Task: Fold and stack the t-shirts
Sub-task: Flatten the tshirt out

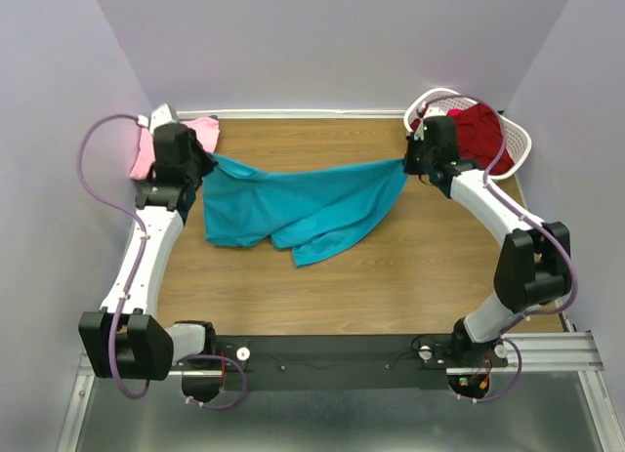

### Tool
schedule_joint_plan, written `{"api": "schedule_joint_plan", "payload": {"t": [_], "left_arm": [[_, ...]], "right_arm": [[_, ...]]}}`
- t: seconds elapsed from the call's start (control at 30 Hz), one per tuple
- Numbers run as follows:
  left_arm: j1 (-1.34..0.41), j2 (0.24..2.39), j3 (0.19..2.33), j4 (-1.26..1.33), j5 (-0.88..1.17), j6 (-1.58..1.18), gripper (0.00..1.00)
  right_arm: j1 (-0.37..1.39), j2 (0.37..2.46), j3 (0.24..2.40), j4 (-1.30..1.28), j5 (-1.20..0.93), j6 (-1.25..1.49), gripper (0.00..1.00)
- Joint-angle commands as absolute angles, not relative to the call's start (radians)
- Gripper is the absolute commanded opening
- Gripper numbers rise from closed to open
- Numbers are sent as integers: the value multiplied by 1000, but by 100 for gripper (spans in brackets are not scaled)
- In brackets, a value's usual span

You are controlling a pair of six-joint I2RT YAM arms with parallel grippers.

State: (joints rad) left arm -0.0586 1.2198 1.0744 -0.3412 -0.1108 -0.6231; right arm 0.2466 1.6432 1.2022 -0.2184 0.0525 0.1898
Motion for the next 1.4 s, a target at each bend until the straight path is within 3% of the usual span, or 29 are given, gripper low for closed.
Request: {"api": "schedule_joint_plan", "payload": {"t": [0.0,0.2,0.33,0.73,0.93,1.23,1.37], "left_arm": [[-31,1215,1279,-382,-184,-574,0],[-18,1206,1671,-413,-192,-488,0],[-18,1117,1758,-362,-207,-453,0],[-18,778,1726,-225,-149,-357,0],[-18,761,1782,-268,-138,-348,0],[-18,888,1540,-226,35,-344,0],[-18,1043,1304,-125,64,-337,0]], "right_arm": [[239,1543,1322,-204,113,123,1],[238,1421,1472,-209,37,32,1],[239,1312,1512,-209,-26,8,1],[239,944,1447,-232,-236,-89,1],[239,864,1427,-252,-268,-86,1],[239,992,1347,-304,-149,-28,1],[239,1139,1231,-298,-88,-46,1]]}}
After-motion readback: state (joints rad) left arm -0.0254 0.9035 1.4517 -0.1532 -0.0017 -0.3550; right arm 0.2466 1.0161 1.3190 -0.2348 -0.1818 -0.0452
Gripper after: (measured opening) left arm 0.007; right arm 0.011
